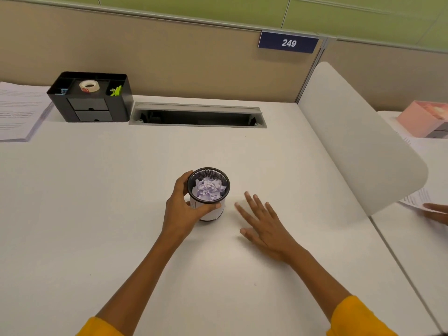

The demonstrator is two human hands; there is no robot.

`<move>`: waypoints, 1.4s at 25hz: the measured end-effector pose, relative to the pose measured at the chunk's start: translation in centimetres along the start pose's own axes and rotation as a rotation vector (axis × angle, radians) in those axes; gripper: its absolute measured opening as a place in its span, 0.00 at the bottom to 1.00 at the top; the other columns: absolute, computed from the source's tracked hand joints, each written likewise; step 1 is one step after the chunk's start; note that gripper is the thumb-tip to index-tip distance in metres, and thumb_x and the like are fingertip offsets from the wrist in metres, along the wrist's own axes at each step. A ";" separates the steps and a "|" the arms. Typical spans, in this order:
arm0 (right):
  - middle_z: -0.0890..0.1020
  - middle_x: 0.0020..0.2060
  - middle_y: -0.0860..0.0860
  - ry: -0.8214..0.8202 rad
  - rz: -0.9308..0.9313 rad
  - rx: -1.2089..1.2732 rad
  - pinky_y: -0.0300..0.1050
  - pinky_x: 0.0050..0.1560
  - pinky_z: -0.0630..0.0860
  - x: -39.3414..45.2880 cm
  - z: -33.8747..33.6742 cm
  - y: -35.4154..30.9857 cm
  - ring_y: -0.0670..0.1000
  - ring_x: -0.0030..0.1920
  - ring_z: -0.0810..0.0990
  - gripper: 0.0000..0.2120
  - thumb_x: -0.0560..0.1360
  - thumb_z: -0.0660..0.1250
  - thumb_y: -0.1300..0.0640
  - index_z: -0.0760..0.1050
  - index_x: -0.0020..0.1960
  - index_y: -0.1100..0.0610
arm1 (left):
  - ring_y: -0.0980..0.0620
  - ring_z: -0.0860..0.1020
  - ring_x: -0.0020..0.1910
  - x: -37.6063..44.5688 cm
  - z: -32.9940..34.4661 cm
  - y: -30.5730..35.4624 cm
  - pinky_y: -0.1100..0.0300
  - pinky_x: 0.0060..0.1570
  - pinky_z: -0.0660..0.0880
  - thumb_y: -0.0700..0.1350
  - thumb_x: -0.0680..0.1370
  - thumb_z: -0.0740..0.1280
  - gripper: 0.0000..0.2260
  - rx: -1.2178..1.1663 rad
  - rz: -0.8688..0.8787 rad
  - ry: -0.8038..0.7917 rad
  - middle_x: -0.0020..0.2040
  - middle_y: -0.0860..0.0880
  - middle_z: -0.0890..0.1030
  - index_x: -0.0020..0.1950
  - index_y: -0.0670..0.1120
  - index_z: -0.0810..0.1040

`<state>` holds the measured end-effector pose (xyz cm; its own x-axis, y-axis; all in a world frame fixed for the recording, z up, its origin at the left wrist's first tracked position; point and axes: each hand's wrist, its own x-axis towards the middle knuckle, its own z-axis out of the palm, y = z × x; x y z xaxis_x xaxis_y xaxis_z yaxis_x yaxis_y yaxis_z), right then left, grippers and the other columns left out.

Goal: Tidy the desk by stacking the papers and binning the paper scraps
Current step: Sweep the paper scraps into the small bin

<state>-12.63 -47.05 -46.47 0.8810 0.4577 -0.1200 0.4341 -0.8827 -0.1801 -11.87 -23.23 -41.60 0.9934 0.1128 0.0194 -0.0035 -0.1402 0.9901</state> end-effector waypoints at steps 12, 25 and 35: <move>0.36 0.76 0.47 0.063 0.187 -0.097 0.59 0.75 0.40 4.3 -0.5 5.0 0.51 0.76 0.35 0.38 0.69 0.33 0.26 0.38 0.75 0.41 | 0.65 0.73 0.57 0.5 -0.4 0.1 0.73 0.47 0.72 0.41 0.59 0.81 0.40 0.012 -0.013 0.007 0.60 0.59 0.76 0.67 0.52 0.67; 0.51 0.77 0.53 0.081 0.092 0.048 0.38 0.73 0.38 7.3 -0.3 2.4 0.51 0.77 0.49 0.42 0.74 0.31 0.34 0.50 0.77 0.59 | 0.63 0.74 0.57 0.4 -0.4 0.3 0.73 0.47 0.73 0.41 0.60 0.81 0.40 0.020 -0.003 0.020 0.60 0.59 0.76 0.67 0.52 0.68; 0.44 0.77 0.57 0.230 0.593 0.153 0.46 0.75 0.39 -0.2 0.9 -0.9 0.53 0.77 0.43 0.49 0.70 0.34 0.26 0.44 0.77 0.63 | 0.61 0.74 0.59 -0.5 0.0 0.4 0.69 0.49 0.72 0.41 0.60 0.81 0.39 -0.026 0.006 -0.003 0.60 0.57 0.76 0.67 0.52 0.67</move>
<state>-13.40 -46.27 -47.20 0.9879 -0.1513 -0.0327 -0.1543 -0.9456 -0.2864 -12.39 -23.37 -41.22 0.9937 0.1091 0.0254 -0.0127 -0.1152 0.9933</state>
